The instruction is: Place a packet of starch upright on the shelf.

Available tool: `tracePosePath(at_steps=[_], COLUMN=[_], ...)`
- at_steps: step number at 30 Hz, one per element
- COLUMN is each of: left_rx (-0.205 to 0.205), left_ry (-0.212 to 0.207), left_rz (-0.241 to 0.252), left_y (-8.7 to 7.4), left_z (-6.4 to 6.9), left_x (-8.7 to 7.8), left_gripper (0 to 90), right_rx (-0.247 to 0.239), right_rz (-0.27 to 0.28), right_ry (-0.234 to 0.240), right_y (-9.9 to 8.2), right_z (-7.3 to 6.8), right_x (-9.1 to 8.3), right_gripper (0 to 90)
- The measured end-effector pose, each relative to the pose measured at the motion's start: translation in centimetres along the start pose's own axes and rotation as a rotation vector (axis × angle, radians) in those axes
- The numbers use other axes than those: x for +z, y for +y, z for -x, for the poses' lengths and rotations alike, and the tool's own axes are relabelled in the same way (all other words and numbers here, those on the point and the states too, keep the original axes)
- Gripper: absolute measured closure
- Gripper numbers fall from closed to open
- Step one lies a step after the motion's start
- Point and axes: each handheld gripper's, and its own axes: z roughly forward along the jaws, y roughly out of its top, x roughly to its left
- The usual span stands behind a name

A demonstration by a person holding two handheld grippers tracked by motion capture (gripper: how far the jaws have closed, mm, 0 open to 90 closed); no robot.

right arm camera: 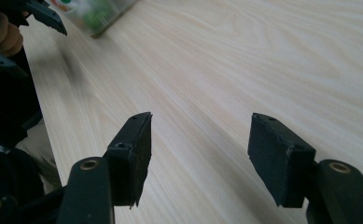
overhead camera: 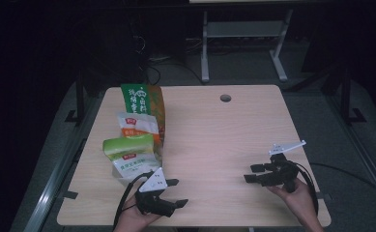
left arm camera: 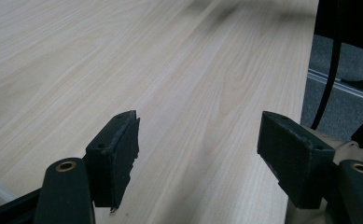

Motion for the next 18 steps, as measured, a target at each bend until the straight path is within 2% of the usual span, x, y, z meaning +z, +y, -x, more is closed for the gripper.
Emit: tracePosePath(at_steps=[11,18], left_rx=[0.01,0.029], left_ry=[-0.004,-0.012], left_rz=[0.001,-0.005], left_y=[0.1,0.3], left_z=[0.3,0.7], left_x=[0.0,0.1], left_gripper=[28.6,27.9], right_rx=[0.013,-0.011], right_rz=[0.016,0.029], right_ry=[-0.007,-0.025], right_y=[-1.9,-2.8], right_z=[-0.4,-1.4], right_x=[-0.6,-0.6], right_gripper=[38.2,33.7])
